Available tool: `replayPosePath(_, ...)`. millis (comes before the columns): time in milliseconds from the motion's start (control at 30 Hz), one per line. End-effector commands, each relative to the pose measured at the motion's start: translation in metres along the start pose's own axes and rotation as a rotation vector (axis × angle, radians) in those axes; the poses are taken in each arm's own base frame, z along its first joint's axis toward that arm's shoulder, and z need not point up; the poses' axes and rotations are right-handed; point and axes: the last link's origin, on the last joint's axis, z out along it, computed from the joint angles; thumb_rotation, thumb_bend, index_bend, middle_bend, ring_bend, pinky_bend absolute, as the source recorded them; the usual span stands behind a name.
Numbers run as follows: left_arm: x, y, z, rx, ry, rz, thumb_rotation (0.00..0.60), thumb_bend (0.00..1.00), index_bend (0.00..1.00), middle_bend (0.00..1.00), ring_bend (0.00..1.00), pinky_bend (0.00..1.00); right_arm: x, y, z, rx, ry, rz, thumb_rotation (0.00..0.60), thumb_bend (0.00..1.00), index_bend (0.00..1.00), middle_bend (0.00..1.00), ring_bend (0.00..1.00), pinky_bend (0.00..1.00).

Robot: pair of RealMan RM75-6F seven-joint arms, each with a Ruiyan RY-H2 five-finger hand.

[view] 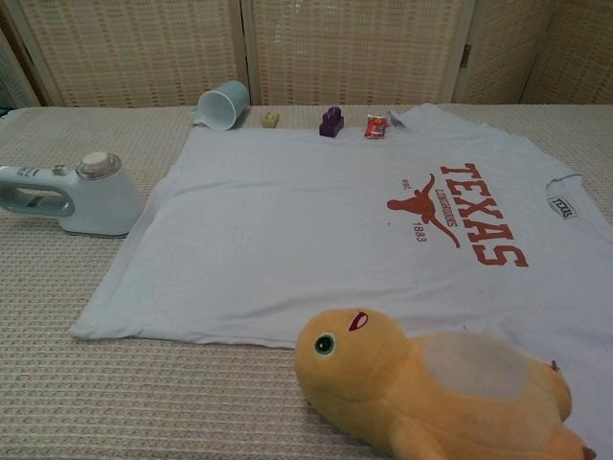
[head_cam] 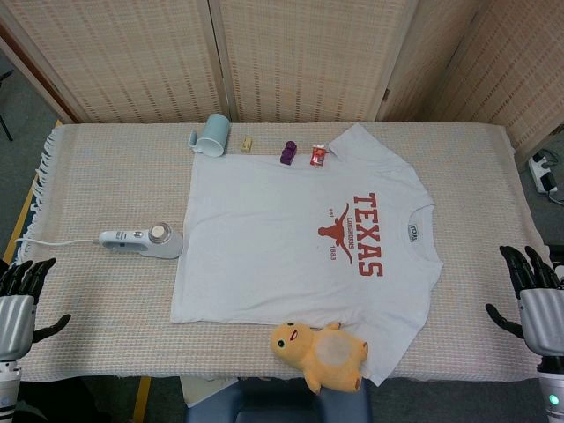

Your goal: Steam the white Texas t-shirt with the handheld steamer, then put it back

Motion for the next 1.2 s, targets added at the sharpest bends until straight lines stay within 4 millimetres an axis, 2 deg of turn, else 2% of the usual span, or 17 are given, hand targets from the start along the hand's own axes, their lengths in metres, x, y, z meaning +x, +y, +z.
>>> replayPosePath(33,-0.001,-0.001,0.000,0.002,-0.016,0.005,0.600,0.10,0.17,0.22,0.15,0.17,-0.001,0.000,0.000,0.000,-0.002,0.001,0.600,0.14,0.00,0.10,0.01,0.17)
replayPosePath(300,0.002,0.003,0.008,-0.016,-0.014,-0.004,0.600,0.10,0.18,0.23,0.16,0.17,0.002,0.001,-0.001,0.007,0.007,-0.001,0.600,0.15,0.00,0.10,0.02,0.17)
replayPosePath(533,-0.004,0.019,0.051,-0.068,-0.016,-0.068,0.600,0.20,0.21,0.26,0.18,0.19,0.010,0.001,0.001,0.015,0.034,-0.014,0.600,0.15,0.00,0.10,0.02,0.17)
replayPosePath(733,-0.018,0.041,0.090,-0.093,-0.078,-0.091,0.600,0.22,0.22,0.27,0.18,0.19,0.014,0.003,0.001,0.005,0.041,-0.022,0.600,0.14,0.00,0.10,0.02,0.17)
replayPosePath(833,-0.024,0.048,0.099,-0.100,-0.098,-0.089,0.600,0.22,0.23,0.27,0.18,0.20,0.014,0.003,0.001,0.002,0.040,-0.024,0.600,0.14,0.00,0.10,0.02,0.17)
replayPosePath(1000,-0.042,0.065,0.128,-0.110,-0.137,-0.042,0.600,0.22,0.23,0.27,0.18,0.20,0.015,0.003,0.002,0.000,0.037,-0.030,0.600,0.14,0.00,0.10,0.02,0.17)
replayPosePath(1200,-0.058,0.071,0.147,-0.088,-0.183,-0.011,0.600,0.22,0.23,0.27,0.18,0.20,0.014,0.005,0.003,-0.008,0.033,-0.030,0.600,0.14,0.00,0.10,0.02,0.17)
